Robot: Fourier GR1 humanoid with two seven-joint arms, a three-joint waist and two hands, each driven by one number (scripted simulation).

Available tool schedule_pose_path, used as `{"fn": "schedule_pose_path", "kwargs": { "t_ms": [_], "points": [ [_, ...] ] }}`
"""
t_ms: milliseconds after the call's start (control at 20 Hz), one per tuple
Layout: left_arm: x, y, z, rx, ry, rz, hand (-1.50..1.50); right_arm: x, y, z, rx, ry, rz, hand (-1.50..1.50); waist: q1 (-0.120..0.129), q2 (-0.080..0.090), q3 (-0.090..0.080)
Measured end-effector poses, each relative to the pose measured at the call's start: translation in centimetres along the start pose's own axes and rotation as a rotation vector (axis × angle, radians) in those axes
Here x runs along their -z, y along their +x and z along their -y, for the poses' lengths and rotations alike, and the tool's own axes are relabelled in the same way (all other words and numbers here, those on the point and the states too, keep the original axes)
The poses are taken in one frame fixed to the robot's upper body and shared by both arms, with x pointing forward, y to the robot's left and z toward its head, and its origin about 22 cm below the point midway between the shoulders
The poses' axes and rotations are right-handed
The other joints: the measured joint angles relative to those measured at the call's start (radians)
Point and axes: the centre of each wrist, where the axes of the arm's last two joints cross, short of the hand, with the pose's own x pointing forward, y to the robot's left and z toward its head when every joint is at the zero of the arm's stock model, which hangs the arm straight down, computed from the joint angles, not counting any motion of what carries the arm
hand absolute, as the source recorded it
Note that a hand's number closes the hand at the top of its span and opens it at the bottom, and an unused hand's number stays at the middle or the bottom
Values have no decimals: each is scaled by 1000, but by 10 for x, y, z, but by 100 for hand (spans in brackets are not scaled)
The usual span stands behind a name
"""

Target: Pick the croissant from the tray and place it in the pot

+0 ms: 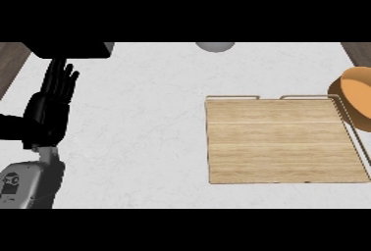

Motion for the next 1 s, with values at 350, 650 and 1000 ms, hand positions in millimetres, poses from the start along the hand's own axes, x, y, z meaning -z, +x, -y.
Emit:
{"fn": "schedule_pose_path", "kwargs": {
  "t_ms": [350, 650, 1000],
  "points": [
    [5, -1, 2, -2, -14, -1, 0, 15, -37, -31, -29, 97, -77, 150, 10, 5, 0],
    [1, -3, 1, 1, -16, 0, 0, 18, -60, -52, 123, 267, -174, -150, 11, 5, 1],
    [3, -3, 1, 3, -20, 4, 0, 16, -67, -64, 264, 285, -68, -150, 15, 6, 2]
  ]
}}
